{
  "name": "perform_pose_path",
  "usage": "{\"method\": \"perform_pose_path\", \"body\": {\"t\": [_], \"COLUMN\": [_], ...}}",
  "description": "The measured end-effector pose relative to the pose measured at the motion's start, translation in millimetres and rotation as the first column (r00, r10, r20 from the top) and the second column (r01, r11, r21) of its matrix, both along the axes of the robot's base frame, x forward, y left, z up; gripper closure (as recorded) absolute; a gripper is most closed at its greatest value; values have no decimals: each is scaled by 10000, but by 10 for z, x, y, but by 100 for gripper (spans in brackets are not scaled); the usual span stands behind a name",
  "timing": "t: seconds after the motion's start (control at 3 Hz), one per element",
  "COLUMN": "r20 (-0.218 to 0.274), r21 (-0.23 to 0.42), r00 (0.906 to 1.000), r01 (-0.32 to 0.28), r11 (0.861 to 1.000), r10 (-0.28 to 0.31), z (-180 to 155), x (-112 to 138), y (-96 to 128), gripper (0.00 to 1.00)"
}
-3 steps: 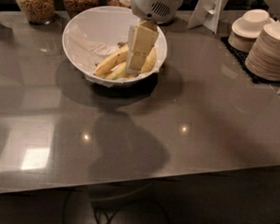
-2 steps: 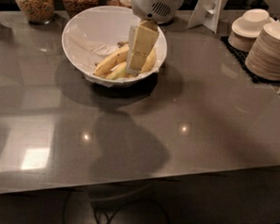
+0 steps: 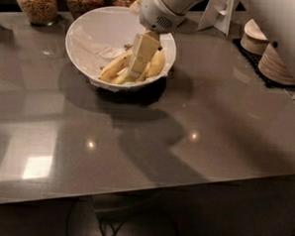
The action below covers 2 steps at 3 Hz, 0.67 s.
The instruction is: Pick banana from white bowl
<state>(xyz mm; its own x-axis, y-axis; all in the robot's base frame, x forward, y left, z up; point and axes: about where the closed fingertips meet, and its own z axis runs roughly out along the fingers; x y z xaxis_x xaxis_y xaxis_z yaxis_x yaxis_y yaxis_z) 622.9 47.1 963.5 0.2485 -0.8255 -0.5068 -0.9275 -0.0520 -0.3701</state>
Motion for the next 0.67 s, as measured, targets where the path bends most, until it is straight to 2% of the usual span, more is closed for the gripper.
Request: {"method": "perform_pose_path", "body": {"t": [0.33,0.67], "r20": [-398,-777], "r21": [358,489], "r00": [9986,9947], "r01": [352,720], "r11": [9987,9962], "r10": [-337,-680], "z": [-202,-354], "x": [290,410], "y": [-52,-132], "gripper": [7,21]}}
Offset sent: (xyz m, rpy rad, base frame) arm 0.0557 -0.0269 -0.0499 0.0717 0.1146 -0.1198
